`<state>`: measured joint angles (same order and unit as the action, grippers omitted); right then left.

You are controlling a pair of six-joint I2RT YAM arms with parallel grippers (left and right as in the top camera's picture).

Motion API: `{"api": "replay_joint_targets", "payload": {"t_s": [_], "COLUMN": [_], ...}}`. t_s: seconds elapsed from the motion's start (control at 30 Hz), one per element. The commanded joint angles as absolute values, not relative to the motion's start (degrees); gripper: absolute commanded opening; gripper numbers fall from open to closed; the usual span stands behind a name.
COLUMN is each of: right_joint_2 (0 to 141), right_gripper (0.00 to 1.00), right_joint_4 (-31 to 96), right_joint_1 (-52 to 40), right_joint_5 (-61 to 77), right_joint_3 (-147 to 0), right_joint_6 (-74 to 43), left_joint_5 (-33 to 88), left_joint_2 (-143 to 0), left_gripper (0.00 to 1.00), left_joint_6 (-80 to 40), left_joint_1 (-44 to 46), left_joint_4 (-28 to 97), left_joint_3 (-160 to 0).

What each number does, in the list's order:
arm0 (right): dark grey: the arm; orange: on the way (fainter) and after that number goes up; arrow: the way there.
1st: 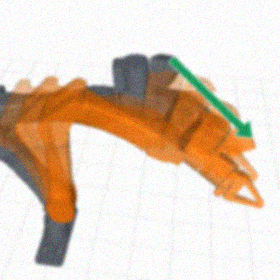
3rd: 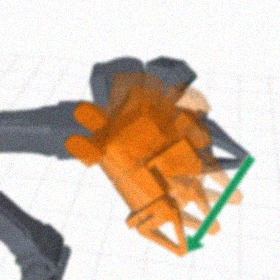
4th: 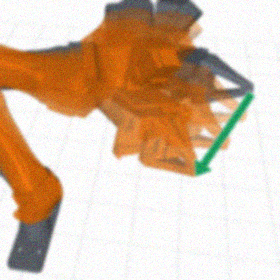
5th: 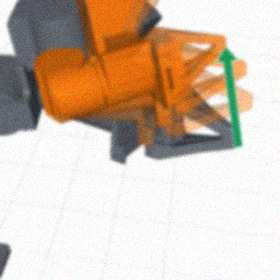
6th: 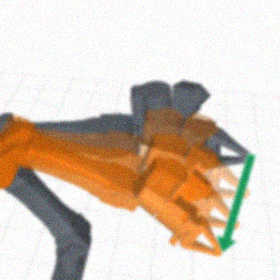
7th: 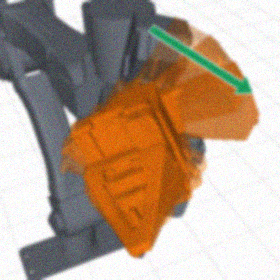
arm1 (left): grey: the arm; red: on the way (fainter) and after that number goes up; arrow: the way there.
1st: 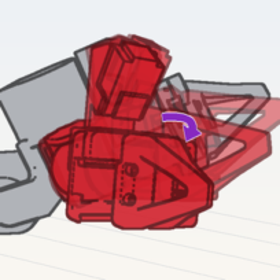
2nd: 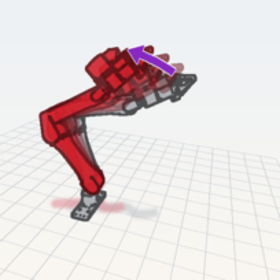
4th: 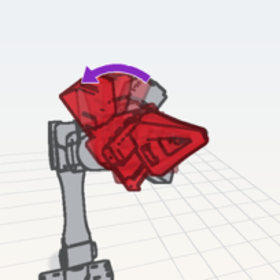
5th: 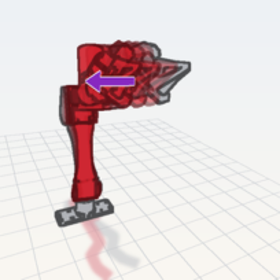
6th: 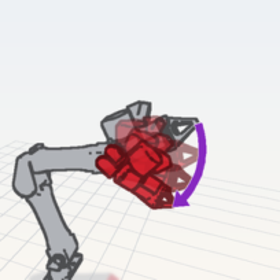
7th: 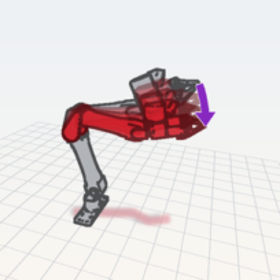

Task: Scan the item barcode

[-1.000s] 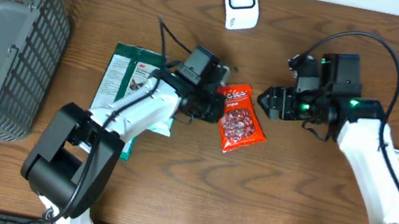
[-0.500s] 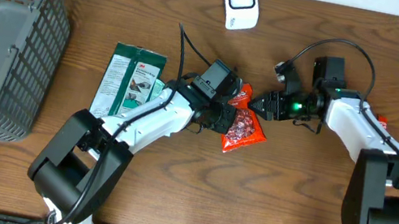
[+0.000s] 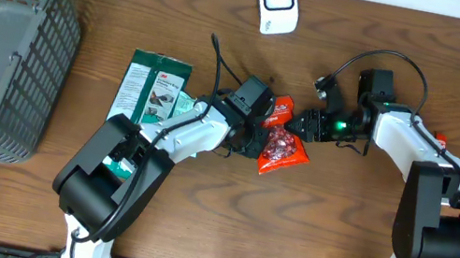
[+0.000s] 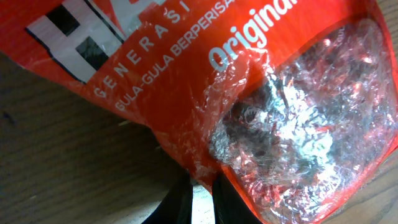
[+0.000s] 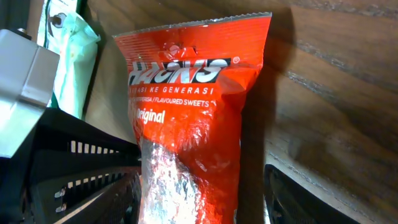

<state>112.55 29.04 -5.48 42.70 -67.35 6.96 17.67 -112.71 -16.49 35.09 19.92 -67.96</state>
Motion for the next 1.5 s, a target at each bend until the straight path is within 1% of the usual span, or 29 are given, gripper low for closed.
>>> {"api": "replay_joint_targets", "payload": {"t_s": [0.0, 0.17, 0.33, 0.47, 0.6, 1.0, 1.13, 1.3, 1.47], "right_joint_2": [114.1, 114.34, 114.34, 114.34, 114.34, 114.34, 114.34, 114.34, 114.34], "right_gripper": [0.58, 0.58, 0.62, 0.63, 0.63, 0.68, 0.69, 0.69, 0.69], "right_joint_4": [29.21, 29.5, 29.39, 29.32, 29.06, 29.26, 29.36, 29.36, 29.39], "right_joint_1": [-5.3, -4.8, -4.8, -4.8, -4.56, -2.17, -1.5, -1.5, -1.5], "right_joint_5": [44.07, 44.07, 44.05, 44.05, 44.05, 43.97, 44.01, 44.01, 44.01], "right_joint_3": [-67.61, -67.61, -67.61, -67.61, -67.61, -67.61, -67.61, -67.61, -67.61], "right_joint_6": [7.75, 7.77, 7.75, 6.96, 4.75, 4.73, 3.6, 3.27, 3.22], "left_joint_5": [16.8, 16.82, 16.86, 17.34, 17.52, 17.45, 16.27, 9.06, 9.65], "left_joint_2": [-114.04, -113.01, -107.98, -105.16, -105.56, -107.48, -107.5, -107.5, -107.5], "left_gripper": [0.15, 0.14, 0.15, 0.14, 0.14, 0.14, 0.14, 0.14, 0.14], "left_joint_6": [-16.56, -16.56, -16.62, -18.98, -21.8, -21.76, -21.74, -21.74, -21.76], "left_joint_1": [35.11, 34.68, 34.04, 34.76, 36.38, 44.07, 45.17, 45.34, 45.36], "left_joint_4": [20.14, 20.47, 21.5, 20.05, 19.55, 19.05, 18.96, 18.68, 18.28], "left_joint_3": [-67.7, -68.14, -69.65, -69.63, -69.56, -68.79, -67.7, -66.63, -65.49]}}
